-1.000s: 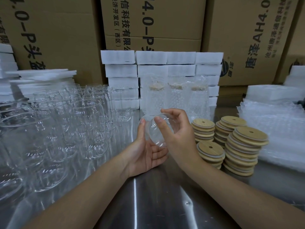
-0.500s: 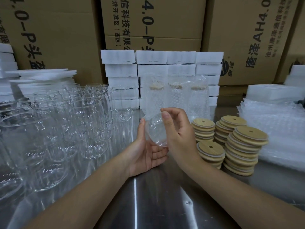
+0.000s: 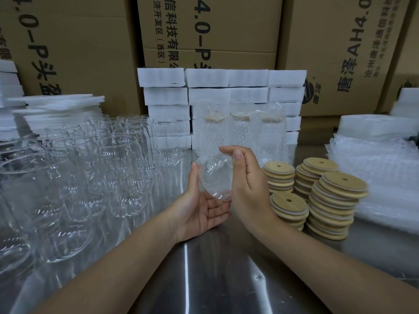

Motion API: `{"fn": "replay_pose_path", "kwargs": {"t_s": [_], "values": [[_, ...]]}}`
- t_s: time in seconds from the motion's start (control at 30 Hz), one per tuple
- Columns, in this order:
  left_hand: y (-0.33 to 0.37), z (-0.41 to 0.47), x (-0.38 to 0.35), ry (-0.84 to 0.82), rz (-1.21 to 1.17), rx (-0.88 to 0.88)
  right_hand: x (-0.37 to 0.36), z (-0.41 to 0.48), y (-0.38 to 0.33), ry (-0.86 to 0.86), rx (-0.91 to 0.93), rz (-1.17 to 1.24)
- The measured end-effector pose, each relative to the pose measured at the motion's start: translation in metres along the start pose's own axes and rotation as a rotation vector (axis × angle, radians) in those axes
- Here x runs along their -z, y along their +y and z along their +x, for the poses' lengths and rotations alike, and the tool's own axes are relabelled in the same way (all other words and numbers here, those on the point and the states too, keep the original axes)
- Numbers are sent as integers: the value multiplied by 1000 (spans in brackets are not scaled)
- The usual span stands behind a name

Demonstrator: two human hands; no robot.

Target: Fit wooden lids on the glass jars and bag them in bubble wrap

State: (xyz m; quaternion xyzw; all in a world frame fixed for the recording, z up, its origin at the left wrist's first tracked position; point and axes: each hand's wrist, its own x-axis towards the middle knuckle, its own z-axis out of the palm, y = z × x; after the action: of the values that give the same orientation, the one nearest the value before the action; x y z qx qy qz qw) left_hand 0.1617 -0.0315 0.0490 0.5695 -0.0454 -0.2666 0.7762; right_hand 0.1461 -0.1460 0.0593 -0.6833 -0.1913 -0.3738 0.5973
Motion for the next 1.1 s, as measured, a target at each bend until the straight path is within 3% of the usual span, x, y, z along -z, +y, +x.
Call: {"fn": "replay_pose_path", "kwargs": {"t_s": [0.2,0.47,0.6,0.8,0.9,1.1], "values": [[-2,4,1,12,-31,-45,1,-1,-2,-12,-7,6],[-4,8,2,28,-93,-277,1,3,1,-41,-227,67],[-3,7,4,-19,-143,-271,1,2,1,-103,-266,39],[-3,3,-1,58,15,-318,-3,-2,3,-249,-271,18],[-4,5,2,169,81,-296,-2,0,4,-249,-314,46],[-5,5,4,160,88,-386,-3,6,9,-183,-436,103]]}}
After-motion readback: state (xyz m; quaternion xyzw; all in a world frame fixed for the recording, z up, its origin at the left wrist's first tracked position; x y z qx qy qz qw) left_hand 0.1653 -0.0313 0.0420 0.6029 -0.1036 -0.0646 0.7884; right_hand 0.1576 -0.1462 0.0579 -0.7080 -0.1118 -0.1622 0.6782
